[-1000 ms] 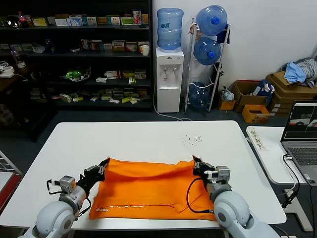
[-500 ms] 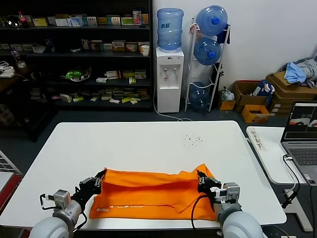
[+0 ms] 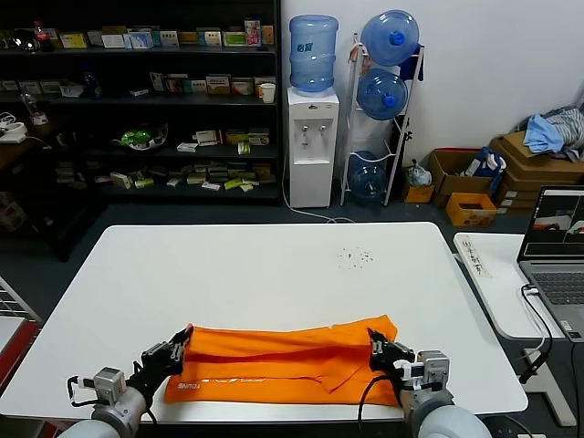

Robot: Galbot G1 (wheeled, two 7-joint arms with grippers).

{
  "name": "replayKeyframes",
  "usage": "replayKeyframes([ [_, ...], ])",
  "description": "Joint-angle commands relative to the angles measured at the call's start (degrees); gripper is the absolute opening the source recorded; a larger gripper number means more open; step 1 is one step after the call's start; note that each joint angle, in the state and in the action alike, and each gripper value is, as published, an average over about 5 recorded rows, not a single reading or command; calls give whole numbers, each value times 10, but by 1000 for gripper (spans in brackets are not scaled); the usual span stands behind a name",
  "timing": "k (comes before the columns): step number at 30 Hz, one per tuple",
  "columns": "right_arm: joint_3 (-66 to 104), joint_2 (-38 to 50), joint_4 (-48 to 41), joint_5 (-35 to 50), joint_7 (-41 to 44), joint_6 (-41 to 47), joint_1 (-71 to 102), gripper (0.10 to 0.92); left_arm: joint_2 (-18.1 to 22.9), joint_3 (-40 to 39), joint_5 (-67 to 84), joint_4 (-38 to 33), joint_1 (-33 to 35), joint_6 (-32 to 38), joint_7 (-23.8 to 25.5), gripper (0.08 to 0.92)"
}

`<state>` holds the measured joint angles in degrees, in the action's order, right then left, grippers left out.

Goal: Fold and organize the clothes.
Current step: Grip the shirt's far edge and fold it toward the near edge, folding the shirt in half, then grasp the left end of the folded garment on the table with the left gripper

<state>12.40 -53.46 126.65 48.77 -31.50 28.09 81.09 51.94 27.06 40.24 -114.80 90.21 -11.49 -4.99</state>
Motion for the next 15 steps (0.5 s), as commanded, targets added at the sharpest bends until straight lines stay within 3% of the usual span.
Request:
replayKeyframes([
  [1,32,6,29,0,13,5,35,252,2,11,-1,-8,20,0,-3,239],
  [15,87,-1,62,-22,32,-4,88,659,18,21,0,-6,60,-14,-6,646],
])
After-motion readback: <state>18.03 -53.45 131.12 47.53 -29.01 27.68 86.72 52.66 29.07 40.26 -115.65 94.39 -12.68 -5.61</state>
